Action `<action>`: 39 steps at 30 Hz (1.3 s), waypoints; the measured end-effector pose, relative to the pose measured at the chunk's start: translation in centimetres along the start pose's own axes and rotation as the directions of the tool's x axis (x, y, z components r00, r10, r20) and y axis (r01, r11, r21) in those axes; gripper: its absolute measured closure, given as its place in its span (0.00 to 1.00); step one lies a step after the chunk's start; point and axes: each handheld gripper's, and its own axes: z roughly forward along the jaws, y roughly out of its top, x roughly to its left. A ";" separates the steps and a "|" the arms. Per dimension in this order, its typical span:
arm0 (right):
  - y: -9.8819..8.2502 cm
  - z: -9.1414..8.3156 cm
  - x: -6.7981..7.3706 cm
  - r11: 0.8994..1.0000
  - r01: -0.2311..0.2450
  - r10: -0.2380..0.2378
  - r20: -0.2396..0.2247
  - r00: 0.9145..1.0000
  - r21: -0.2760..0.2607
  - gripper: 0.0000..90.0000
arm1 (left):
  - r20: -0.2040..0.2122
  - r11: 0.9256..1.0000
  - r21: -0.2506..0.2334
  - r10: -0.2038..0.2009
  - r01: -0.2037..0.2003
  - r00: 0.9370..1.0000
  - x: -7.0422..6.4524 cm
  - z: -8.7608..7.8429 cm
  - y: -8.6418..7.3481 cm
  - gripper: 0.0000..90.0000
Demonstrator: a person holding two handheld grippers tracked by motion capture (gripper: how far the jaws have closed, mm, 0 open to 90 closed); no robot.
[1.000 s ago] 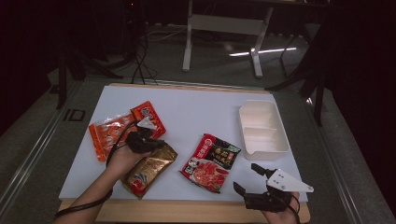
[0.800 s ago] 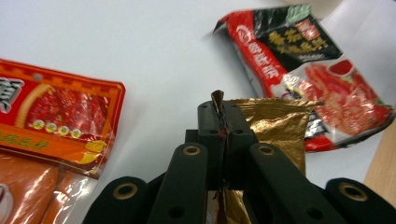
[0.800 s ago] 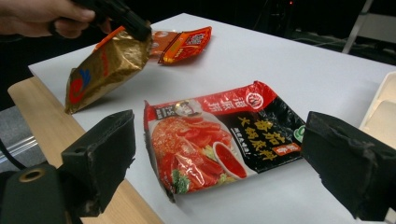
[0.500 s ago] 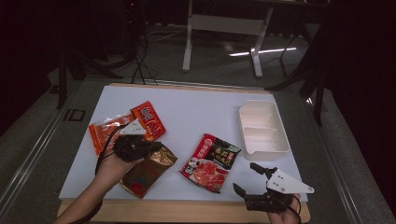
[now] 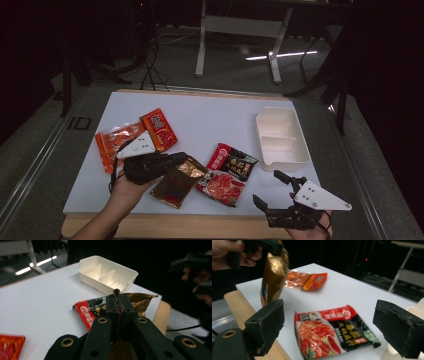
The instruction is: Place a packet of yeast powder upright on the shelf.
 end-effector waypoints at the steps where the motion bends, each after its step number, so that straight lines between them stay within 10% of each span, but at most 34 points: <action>1: 0.3 -0.1 0.0 1.000 0.011 -0.011 -0.006 1.000 0.001 0.11 | 0.008 1.000 -0.008 -0.010 0.010 1.000 0.0 0.4 -0.1 0.98; 11: 2.2 1.4 -0.8 1.000 0.018 -0.018 -0.056 0.998 0.002 0.15 | 0.082 0.997 -0.079 -0.003 0.010 0.997 -0.2 3.5 0.3 0.98; 21: 4.9 6.2 -1.4 0.999 0.042 -0.040 -0.172 0.984 0.008 0.41 | 0.114 0.947 -0.320 0.010 0.027 0.993 -0.1 4.2 1.6 0.98; 39: 6.5 9.1 -3.8 0.992 0.036 -0.007 -0.230 0.973 0.124 0.96 | 0.123 0.937 -0.345 -0.017 0.059 0.992 -0.1 6.6 1.2 0.98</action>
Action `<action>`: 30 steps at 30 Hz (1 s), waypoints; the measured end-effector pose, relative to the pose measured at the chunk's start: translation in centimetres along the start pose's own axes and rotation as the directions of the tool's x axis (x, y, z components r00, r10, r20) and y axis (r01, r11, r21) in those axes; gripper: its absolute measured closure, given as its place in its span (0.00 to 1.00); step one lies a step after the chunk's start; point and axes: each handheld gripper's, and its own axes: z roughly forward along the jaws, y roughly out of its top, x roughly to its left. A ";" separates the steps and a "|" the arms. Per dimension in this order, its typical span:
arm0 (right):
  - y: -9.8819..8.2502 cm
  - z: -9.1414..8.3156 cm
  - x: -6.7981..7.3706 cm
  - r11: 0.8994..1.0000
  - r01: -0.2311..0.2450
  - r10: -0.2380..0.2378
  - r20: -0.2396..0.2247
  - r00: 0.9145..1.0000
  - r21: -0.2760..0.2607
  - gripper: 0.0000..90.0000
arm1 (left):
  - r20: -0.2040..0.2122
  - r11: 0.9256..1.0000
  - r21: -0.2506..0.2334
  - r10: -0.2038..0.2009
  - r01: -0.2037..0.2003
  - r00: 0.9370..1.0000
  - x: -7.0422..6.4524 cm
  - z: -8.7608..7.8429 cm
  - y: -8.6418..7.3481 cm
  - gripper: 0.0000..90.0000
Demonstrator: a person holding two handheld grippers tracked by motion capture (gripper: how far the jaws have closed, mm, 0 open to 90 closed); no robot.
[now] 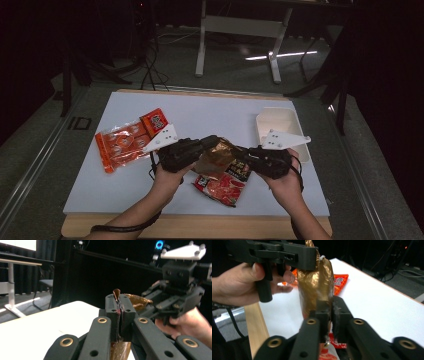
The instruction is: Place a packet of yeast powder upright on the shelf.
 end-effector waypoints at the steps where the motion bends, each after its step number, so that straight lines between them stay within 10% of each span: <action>1: 0.0 0.0 -0.1 1.000 -0.005 0.005 -0.010 1.000 0.000 0.97 | 0.002 1.000 -0.006 -0.003 0.003 1.000 0.1 -0.1 -0.1 0.98; 9: 1.0 -0.4 0.0 0.999 0.042 -0.042 0.001 0.999 0.000 0.99 | 0.006 0.999 0.041 0.022 -0.023 1.000 0.2 -0.2 0.9 0.94; 21: 1.8 -2.0 -0.2 0.997 0.072 -0.072 -0.007 0.997 -0.008 1.00 | -0.003 0.991 0.112 0.074 -0.073 0.997 0.1 -0.8 2.3 0.18; 30: 1.9 -3.4 -1.5 0.999 0.051 -0.050 0.015 0.999 -0.011 0.99 | -0.040 0.971 0.211 0.127 -0.116 0.991 0.3 -2.2 1.4 0.02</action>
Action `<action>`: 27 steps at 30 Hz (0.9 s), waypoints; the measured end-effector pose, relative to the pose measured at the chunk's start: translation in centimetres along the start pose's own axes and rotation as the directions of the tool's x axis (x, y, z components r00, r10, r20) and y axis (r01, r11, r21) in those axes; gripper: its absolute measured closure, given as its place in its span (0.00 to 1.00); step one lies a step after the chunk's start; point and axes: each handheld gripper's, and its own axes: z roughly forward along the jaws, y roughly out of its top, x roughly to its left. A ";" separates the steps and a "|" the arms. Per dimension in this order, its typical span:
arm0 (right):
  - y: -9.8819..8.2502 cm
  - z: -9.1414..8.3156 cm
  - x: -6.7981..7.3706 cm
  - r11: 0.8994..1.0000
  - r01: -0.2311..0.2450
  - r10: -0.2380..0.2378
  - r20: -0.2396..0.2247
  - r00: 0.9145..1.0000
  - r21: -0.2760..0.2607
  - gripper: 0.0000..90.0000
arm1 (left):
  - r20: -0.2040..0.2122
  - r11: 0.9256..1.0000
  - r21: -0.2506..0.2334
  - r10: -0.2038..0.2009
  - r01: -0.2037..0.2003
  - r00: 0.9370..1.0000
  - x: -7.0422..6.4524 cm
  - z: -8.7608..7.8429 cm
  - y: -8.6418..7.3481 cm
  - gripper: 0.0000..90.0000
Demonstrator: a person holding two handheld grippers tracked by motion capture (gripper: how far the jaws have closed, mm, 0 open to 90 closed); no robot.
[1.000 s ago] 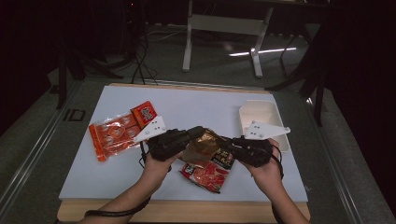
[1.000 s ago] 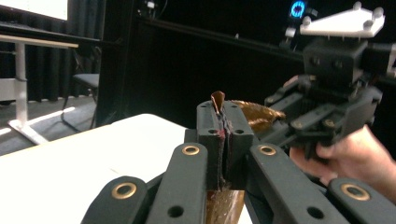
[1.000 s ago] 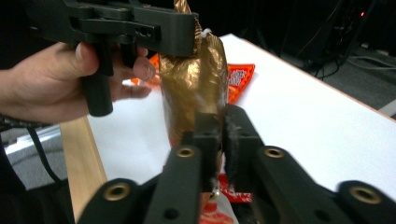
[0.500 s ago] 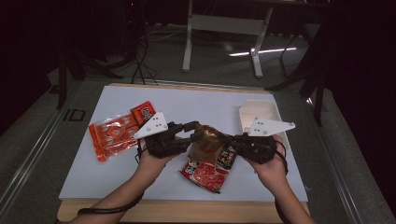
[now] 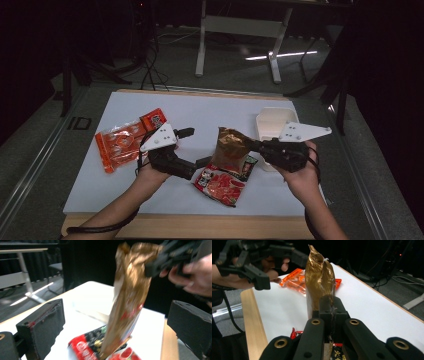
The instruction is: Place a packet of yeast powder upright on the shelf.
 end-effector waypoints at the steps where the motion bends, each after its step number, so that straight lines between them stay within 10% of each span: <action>1: 0.0 -0.2 -0.2 1.000 -0.005 0.005 -0.002 1.000 -0.001 0.99 | 0.002 1.000 0.000 -0.003 0.003 1.000 0.1 -0.2 -0.1 0.02; 27: 1.0 -4.6 -5.2 0.998 -0.015 0.024 0.172 0.985 -0.055 0.99 | -0.081 0.996 0.061 -0.063 0.068 0.995 1.8 -4.4 -7.3 0.02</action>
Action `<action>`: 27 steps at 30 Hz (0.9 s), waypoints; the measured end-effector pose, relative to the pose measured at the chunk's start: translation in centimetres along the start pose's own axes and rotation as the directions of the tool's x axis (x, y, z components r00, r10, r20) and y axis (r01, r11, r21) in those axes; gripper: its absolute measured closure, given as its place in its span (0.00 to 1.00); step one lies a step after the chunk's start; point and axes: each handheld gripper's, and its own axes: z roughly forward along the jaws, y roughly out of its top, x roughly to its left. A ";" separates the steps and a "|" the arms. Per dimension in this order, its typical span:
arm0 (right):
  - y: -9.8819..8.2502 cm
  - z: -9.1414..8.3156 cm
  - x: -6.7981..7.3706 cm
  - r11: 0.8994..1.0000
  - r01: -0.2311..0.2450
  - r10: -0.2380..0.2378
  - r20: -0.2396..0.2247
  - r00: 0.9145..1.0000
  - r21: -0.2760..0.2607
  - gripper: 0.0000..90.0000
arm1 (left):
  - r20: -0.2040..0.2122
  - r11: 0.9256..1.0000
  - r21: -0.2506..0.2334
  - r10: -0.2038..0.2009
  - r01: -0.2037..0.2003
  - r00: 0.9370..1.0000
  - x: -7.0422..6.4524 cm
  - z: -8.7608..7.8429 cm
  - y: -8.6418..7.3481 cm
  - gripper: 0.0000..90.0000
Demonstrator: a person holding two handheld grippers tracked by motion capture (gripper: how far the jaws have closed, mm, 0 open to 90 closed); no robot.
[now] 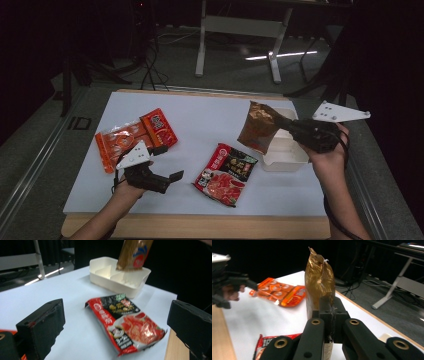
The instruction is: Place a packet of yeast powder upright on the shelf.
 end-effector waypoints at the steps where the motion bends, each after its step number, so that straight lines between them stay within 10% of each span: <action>1: 0.0 -0.1 -0.3 1.000 -0.006 0.006 0.004 1.000 -0.002 0.99 | -0.004 1.000 0.000 -0.005 0.005 1.000 0.0 -0.1 -0.3 0.02; 27: -0.3 0.4 -8.8 0.993 -0.116 0.119 0.174 0.978 -0.029 0.99 | -0.026 0.999 -0.009 -0.052 0.052 0.998 0.5 -0.2 -3.7 0.02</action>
